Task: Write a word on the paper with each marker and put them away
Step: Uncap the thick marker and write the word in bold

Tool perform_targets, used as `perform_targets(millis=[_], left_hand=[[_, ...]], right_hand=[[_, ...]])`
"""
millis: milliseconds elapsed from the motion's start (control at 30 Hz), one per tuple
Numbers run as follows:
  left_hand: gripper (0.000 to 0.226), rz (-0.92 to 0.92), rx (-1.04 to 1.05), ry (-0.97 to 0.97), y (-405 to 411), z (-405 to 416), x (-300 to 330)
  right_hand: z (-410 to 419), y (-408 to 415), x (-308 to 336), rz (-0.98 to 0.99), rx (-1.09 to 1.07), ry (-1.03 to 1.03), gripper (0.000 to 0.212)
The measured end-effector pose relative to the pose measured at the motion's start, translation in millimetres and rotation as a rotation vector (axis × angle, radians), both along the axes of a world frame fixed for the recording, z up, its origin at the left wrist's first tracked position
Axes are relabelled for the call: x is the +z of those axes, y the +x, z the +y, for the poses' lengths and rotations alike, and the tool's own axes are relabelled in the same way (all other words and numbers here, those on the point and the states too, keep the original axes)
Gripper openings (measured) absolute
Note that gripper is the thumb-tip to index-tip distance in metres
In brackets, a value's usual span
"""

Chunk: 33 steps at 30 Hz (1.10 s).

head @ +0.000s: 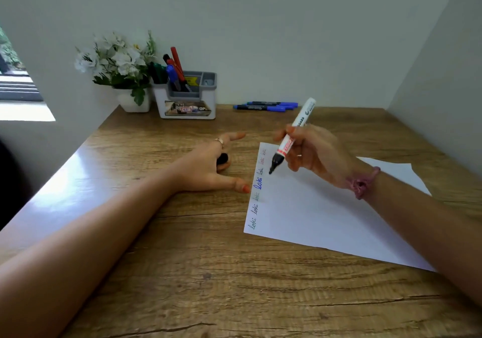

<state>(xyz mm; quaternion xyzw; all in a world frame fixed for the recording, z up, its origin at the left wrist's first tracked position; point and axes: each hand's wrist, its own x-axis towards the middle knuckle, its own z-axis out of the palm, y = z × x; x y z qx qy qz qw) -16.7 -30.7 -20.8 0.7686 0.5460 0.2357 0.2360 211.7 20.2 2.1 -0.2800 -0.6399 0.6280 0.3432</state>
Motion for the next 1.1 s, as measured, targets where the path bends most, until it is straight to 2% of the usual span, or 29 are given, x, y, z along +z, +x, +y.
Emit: perform_targets(millis=[133, 267, 433, 533, 633, 700, 767, 867, 933, 1100], left_hand=[[0.075, 0.160, -0.040, 0.018, 4, 1, 3], [0.080, 0.196, -0.032, 0.000, 6, 2, 3], [0.088, 0.280, -0.057, 0.015, 7, 3, 1], [0.093, 0.306, -0.068, -0.004, 9, 3, 1], [0.086, 0.323, -0.053, -0.002, 11, 1, 5], [0.085, 0.333, -0.048, 0.000, 11, 0, 6], [0.084, 0.332, -0.048, -0.009, 11, 0, 7], [0.084, 0.334, -0.051, 0.001, 11, -1, 7], [0.084, 0.321, -0.053, 0.011, 11, -2, 6], [0.086, 0.319, -0.053, 0.003, 12, -3, 7]], right_hand=[[-14, 12, -8, -0.142, 0.209, 0.061, 0.011], [-19, 13, -21, -0.142, 0.249, 0.119, 0.009], [-19, 11, -26, -0.079, 0.220, 0.069, 0.006], [-22, 11, -25, -0.107, 0.234, 0.113, 0.014], [-26, 10, -20, -0.168, 0.303, 0.186, 0.020], [-30, 9, -18, -0.210, 0.374, 0.246, 0.012], [-31, 6, -19, -0.234, 0.402, 0.263, 0.015], [-31, 2, -25, -0.222, 0.336, 0.291, 0.016], [-31, 1, -28, -0.232, 0.313, 0.319, 0.005], [-33, 1, -32, -0.239, 0.305, 0.381, 0.020]])
